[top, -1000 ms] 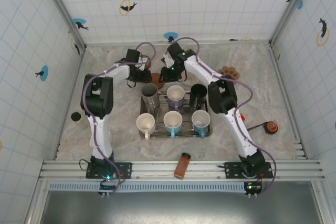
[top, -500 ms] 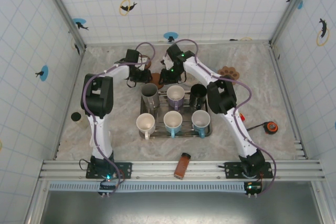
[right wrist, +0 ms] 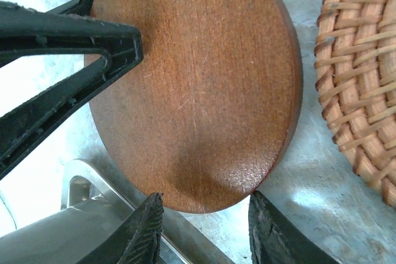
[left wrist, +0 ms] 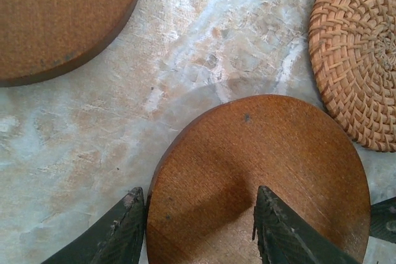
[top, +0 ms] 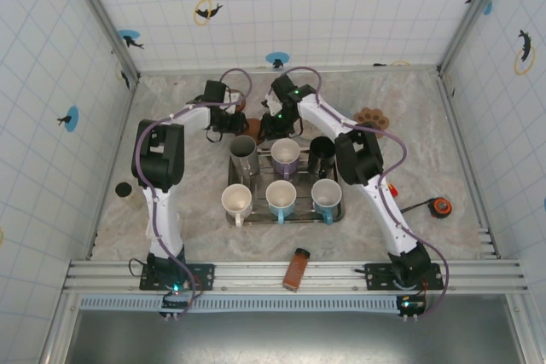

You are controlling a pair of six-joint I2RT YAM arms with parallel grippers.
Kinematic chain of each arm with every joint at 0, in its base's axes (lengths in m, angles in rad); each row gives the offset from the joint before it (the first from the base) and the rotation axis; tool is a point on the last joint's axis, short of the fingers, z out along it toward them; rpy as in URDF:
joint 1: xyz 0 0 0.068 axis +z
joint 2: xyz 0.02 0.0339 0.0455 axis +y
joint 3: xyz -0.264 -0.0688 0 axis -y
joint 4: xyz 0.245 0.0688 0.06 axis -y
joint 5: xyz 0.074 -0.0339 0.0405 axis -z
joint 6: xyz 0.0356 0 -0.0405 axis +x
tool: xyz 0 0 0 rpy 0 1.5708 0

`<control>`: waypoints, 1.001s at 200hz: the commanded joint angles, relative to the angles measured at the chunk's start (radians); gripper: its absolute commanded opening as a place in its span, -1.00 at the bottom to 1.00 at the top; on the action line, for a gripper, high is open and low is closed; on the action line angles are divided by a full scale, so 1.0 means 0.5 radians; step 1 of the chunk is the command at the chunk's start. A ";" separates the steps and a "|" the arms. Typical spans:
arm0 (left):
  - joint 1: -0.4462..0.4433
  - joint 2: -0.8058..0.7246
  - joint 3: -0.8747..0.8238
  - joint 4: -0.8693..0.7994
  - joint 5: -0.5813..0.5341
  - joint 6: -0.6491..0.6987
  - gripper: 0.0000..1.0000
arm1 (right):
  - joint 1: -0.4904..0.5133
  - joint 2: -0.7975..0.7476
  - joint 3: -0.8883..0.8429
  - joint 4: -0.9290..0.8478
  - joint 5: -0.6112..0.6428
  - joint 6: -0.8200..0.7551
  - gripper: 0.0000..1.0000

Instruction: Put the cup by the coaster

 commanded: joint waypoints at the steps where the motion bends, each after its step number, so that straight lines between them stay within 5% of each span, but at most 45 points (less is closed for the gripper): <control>1: 0.035 0.098 -0.038 -0.036 0.041 -0.090 -0.08 | 0.011 0.135 0.014 0.020 -0.034 0.054 -0.21; 114: 0.137 0.254 0.159 0.059 0.240 -0.305 -0.22 | 0.002 0.273 0.159 0.416 -0.116 0.439 -0.29; 200: 0.185 0.227 0.289 0.029 0.164 -0.339 -0.16 | -0.011 0.328 0.239 0.537 -0.145 0.584 -0.25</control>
